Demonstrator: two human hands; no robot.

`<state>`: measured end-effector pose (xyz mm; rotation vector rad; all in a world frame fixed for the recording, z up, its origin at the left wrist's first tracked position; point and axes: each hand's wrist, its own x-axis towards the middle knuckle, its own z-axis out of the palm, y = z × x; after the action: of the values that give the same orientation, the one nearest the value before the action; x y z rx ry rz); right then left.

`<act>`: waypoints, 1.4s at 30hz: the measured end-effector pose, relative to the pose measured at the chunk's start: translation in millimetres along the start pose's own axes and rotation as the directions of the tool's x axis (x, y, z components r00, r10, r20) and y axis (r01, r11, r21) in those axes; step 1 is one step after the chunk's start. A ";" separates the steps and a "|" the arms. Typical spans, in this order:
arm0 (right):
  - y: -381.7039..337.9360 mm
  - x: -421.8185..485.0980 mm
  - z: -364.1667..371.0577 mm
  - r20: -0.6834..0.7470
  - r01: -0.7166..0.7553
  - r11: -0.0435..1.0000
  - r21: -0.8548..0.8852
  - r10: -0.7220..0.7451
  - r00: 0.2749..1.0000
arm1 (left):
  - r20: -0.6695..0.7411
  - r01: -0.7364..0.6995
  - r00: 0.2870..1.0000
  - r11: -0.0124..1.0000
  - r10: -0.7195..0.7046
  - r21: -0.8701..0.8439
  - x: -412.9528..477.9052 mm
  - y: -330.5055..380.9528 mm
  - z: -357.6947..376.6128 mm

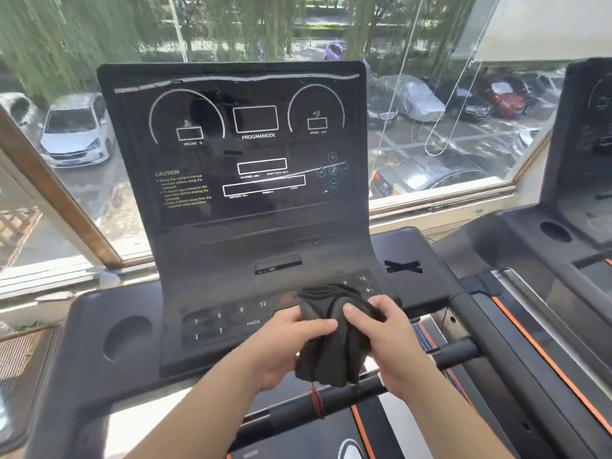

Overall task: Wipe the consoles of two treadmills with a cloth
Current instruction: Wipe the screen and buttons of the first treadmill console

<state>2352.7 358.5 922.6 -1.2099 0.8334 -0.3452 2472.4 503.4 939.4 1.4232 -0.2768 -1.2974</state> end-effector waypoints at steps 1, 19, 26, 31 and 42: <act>-0.2 3.5 1.5 -0.021 0.006 0.999 -0.042 -0.007 1.000 | -0.023 -0.004 1.000 1.000 0.004 0.015 1.2 0.2 0.9; -97.2 133.0 13.9 0.296 0.012 0.926 -0.377 0.108 0.949 | -0.642 -0.427 0.751 0.854 0.151 -0.298 74.6 78.8 32.3; -98.0 133.3 -6.1 0.528 -0.133 0.957 -0.257 0.254 0.811 | -0.489 -0.419 0.857 0.774 0.164 -0.475 63.8 68.7 42.4; -82.2 134.0 -0.3 0.285 0.426 0.660 -0.619 -0.317 0.905 | -0.597 -0.404 0.798 0.804 0.077 -0.436 64.6 55.5 49.9; -128.3 91.3 48.2 0.468 0.484 0.790 -0.377 -0.289 0.835 | -0.632 -0.250 0.769 0.865 -0.095 -0.434 48.1 38.5 37.7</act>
<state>2472.3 287.9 1011.3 -1.8666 0.3060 -0.2224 2478.2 432.9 954.0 1.2866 0.4370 -0.6637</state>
